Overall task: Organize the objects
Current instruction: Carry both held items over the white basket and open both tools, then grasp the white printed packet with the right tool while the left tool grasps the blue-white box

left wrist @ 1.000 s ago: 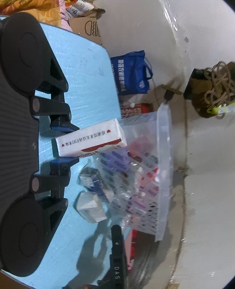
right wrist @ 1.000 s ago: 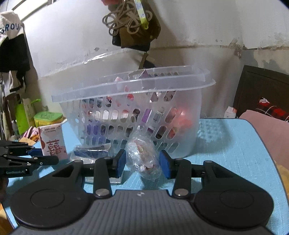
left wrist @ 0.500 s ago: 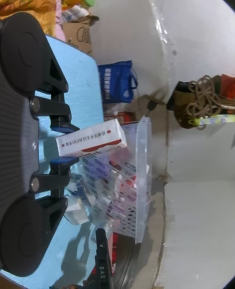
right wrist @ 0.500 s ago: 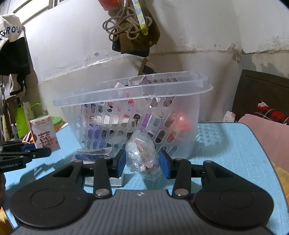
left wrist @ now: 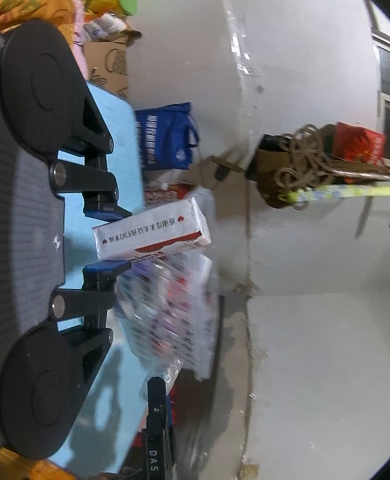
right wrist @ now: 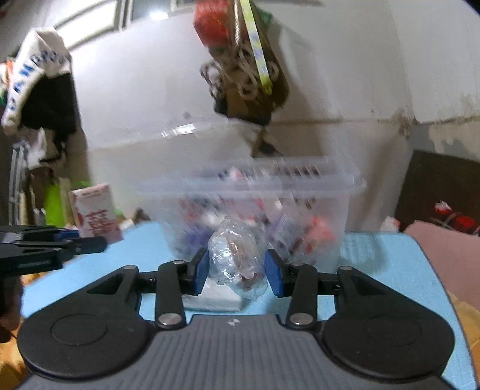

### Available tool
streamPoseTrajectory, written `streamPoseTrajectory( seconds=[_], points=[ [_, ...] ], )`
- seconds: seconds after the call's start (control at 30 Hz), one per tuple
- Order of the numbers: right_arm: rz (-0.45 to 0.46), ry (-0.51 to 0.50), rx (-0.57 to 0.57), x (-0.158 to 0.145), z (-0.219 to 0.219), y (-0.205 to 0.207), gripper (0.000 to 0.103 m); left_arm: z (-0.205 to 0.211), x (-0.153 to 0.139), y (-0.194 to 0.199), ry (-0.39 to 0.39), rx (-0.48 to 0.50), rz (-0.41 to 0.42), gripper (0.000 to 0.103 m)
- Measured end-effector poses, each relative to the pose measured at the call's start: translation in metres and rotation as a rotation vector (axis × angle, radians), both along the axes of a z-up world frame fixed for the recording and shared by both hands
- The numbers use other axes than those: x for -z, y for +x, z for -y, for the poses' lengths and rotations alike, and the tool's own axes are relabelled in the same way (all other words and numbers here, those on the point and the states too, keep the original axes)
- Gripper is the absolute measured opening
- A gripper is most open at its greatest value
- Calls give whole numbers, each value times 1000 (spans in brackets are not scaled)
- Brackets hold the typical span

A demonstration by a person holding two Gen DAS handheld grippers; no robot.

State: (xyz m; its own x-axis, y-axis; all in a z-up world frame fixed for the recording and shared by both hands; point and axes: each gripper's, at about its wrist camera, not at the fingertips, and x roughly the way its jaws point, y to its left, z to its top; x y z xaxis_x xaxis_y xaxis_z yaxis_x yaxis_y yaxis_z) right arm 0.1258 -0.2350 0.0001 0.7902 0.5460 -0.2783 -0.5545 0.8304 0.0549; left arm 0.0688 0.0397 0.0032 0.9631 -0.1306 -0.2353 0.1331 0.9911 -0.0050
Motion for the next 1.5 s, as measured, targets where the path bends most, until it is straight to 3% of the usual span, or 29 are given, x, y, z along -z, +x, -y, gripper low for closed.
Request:
streamPoseTrajectory(
  seconds=[0.13, 0.23, 0.37, 0.4, 0.43, 0.47, 0.5, 0.57, 0.67, 0.73, 0.8, 1.03, 1.13, 1.27, 1.33, 1.37, 1.5],
  points=[
    [100, 51, -6, -50, 5, -2, 44, 11, -41, 13, 4, 25, 64, 31],
    [149, 19, 37, -87, -2, 29, 44, 17, -75, 53, -42, 68, 47, 31],
    [98, -32, 70, -102, -19, 85, 45, 27, -98, 121, -50, 78, -54, 33],
    [90, -42, 71, -100, -21, 95, 45, 27, -97, 137, -66, 62, -84, 38],
    [88, -50, 82, -96, -25, 104, 50, 28, -95, 151, -73, 48, -111, 46],
    [77, -64, 94, -91, -28, 112, 68, 31, -92, 163, -49, 36, -129, 64],
    [53, -76, 105, -88, -28, 119, 83, 32, -89, 169, -33, 8, -140, 68],
    [26, -34, 116, -80, -20, 120, 90, 31, -84, 168, -26, -12, -146, 68],
    [34, 18, 91, -75, -7, 102, 103, 21, -83, 143, -75, 43, -97, 69],
    [62, 43, 109, -69, 3, 76, 103, 13, -78, 119, -121, 52, -73, 76],
    [31, 65, 76, -56, 10, 57, 103, 4, -62, 98, -145, 53, -66, 84],
    [-249, -22, -8, 9, -24, 61, 103, -20, 7, 83, -197, -19, -179, 84],
    [-282, -112, -29, 22, -46, 61, 103, -29, 18, 86, -233, -21, -209, 84],
    [-322, -138, -56, 32, -61, 60, 102, -27, 26, 82, -239, -24, -224, 84],
    [-338, -141, -61, 38, -62, 60, 92, -22, 27, 81, -209, -23, -223, 84],
    [-348, -140, -61, 40, -61, 61, 81, -19, 27, 79, -197, -17, -220, 84],
    [-314, -132, -35, 37, -44, 59, 78, -5, 25, 76, -186, 4, -234, 84]
  ],
)
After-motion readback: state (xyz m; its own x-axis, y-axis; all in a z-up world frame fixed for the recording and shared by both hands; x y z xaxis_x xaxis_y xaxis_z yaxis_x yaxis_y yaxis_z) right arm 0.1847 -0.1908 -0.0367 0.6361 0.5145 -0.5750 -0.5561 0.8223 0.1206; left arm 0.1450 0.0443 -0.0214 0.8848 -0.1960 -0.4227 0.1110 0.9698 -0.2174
